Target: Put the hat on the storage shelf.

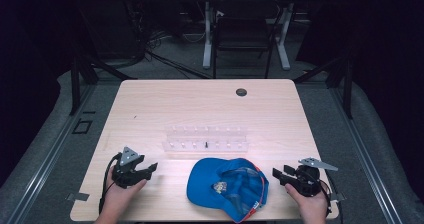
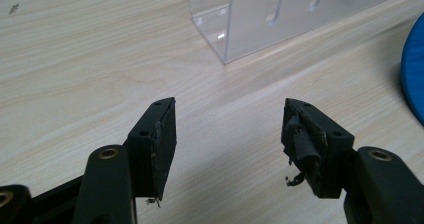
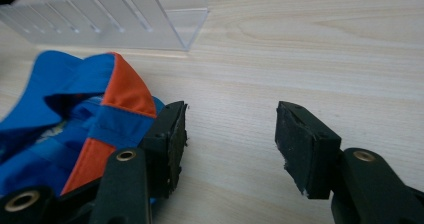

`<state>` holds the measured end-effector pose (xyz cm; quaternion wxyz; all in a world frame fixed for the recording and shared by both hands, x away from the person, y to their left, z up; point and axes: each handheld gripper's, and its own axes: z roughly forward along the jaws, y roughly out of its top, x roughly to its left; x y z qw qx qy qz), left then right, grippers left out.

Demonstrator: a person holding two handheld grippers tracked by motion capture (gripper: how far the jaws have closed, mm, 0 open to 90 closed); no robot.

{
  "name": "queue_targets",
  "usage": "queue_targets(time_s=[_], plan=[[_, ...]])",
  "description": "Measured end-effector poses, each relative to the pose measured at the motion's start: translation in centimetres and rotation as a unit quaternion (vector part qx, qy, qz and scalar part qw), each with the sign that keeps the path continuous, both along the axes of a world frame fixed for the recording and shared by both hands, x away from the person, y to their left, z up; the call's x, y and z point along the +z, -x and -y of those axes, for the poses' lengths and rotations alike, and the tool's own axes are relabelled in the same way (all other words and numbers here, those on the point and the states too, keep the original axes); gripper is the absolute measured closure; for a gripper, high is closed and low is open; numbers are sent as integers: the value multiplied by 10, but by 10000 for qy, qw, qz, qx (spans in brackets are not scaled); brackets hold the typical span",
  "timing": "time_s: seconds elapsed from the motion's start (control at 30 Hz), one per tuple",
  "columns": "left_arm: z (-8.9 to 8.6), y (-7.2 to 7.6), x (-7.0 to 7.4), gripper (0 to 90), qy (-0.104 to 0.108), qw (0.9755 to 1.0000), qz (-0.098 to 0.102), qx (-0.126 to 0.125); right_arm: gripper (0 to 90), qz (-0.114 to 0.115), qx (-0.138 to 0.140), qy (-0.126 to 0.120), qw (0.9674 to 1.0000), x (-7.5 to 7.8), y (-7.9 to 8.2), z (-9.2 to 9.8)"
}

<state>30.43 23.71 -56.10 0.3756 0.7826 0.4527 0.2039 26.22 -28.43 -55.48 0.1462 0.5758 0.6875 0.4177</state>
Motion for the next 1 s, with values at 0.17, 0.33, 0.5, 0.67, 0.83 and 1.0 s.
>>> queue_targets(time_s=[0.17,0.33,0.5,0.67,0.83,1.0], plan=[[2,-1,0,393,52,10000,-26,-48,453,-24,45,175,9998,3,2,-5],[5,-1,0,417,95,9999,-99,-51,493,-327,137,41,9994,3,1,-7],[4,1,0,429,29,9997,-197,-103,528,-440,190,-379,9981,7,1,-5],[5,5,1,441,54,9996,-207,-191,521,-620,241,-558,9962,13,5,-6],[7,5,1,456,126,9992,-267,-263,522,-758,300,-700,9942,19,6,-8],[9,7,1,459,122,9991,-284,-298,526,-971,445,-824,9909,25,5,-14]])
